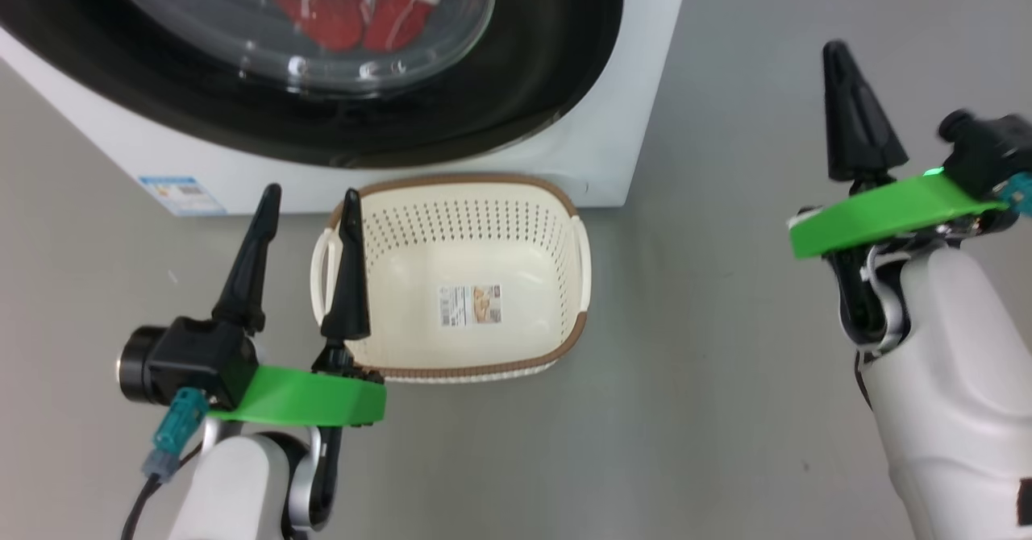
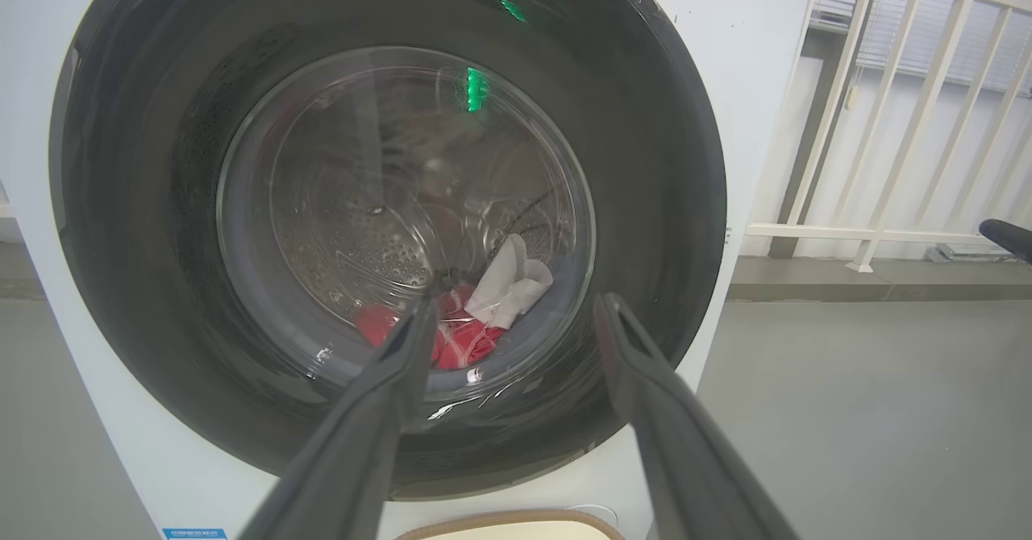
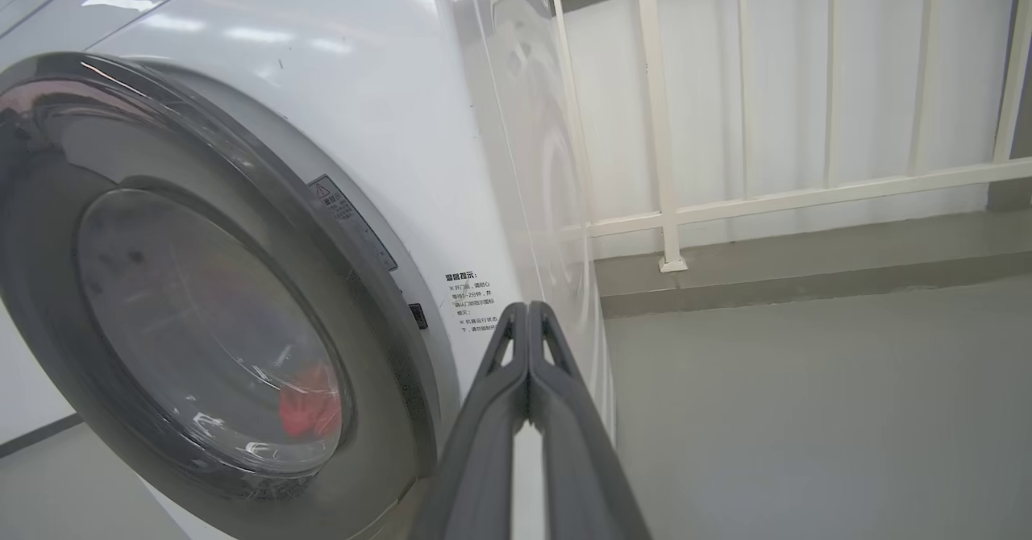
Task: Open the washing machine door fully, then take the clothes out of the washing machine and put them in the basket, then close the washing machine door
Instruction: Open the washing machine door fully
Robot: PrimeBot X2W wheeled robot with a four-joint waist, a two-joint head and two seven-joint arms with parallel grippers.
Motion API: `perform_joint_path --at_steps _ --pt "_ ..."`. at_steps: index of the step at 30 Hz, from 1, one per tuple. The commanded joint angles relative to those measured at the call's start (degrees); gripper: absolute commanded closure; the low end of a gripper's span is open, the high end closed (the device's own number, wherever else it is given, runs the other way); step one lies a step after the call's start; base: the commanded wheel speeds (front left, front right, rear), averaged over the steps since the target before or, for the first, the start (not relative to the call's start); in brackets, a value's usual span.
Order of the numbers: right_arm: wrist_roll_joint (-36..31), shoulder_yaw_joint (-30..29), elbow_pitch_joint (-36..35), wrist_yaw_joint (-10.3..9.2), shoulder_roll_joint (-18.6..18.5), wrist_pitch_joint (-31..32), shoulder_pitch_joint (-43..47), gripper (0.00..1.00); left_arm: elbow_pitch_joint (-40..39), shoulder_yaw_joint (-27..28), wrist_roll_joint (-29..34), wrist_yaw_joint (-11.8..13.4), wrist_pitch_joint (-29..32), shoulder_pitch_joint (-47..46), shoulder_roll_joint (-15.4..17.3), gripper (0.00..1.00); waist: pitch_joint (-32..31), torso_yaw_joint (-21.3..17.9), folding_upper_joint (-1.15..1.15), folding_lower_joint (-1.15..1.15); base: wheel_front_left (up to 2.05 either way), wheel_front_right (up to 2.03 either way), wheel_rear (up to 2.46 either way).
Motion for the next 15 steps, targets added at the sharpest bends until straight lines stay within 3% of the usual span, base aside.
perform_joint_path --at_steps 1,9,15 --pt "1.5 1.1 -1.0 0.28 0.3 -0.4 -1.6 1.0 -1.9 1.5 -0.4 0.4 -0.4 -1.4 1.0 0.0 2.5 1.4 0.0 0.0 0.0 0.0 0.0" --pt "19.4 4.2 1.9 0.28 0.3 -0.1 -8.0 1.0 -4.9 1.0 -0.5 0.6 -0.4 -2.3 1.0 0.0 6.4 2.7 0.0 0.0 0.0 0.0 0.0" --pt "29.2 6.1 2.2 0.28 0.3 4.1 -13.0 1.0 -7.4 0.8 -0.1 0.8 -0.4 -2.9 1.0 0.0 9.0 3.2 0.0 0.0 0.0 0.0 0.0"
